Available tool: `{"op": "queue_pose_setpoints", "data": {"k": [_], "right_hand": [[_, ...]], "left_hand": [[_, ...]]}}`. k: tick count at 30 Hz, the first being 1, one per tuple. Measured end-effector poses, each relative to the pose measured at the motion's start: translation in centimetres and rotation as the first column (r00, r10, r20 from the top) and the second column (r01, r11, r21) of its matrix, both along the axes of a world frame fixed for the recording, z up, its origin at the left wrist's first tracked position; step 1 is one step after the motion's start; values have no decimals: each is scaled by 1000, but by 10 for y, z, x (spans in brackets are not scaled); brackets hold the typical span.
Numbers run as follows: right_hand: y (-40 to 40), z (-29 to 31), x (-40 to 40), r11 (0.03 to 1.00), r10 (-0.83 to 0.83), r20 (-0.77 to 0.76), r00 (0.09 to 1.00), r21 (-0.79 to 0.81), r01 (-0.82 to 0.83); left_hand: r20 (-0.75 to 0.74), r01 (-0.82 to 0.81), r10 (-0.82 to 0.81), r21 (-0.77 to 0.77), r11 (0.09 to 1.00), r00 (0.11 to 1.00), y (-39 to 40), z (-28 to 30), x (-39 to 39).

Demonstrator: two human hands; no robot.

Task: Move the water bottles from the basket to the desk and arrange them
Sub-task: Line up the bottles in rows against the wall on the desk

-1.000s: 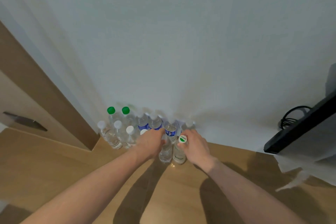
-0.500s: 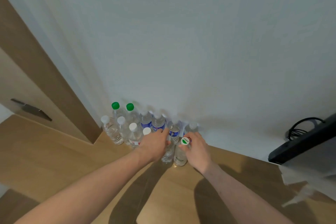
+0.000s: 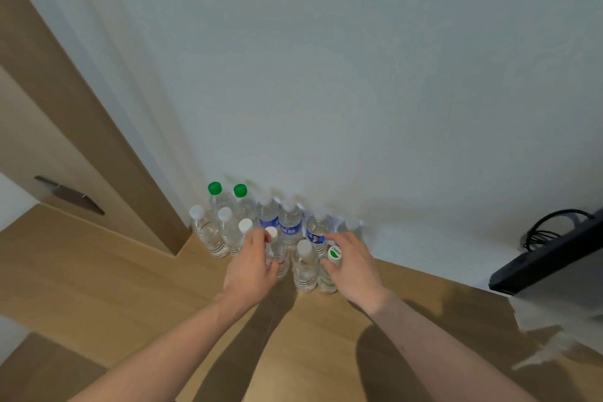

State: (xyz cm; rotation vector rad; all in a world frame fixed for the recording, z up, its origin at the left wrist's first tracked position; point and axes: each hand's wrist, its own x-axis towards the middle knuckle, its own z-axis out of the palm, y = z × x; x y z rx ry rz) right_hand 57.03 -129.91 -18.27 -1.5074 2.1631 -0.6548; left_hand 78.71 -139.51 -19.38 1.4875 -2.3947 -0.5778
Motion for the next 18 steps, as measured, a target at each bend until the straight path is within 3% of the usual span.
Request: {"op": "queue_pose_setpoints", "data": {"k": [3, 7, 18], "right_hand": [[-16, 10, 13, 993, 114, -128, 985, 1, -115], [-32, 17, 29, 978, 196, -241, 950, 123, -171], [-36, 11, 30, 998, 56, -228, 972, 41, -48]], "left_hand": [[33, 28, -27, -20, 999, 999, -18, 1, 6], [209, 228, -218, -28, 973, 953, -35, 1, -5], [105, 218, -213, -30, 976, 971, -43, -4, -29]]}}
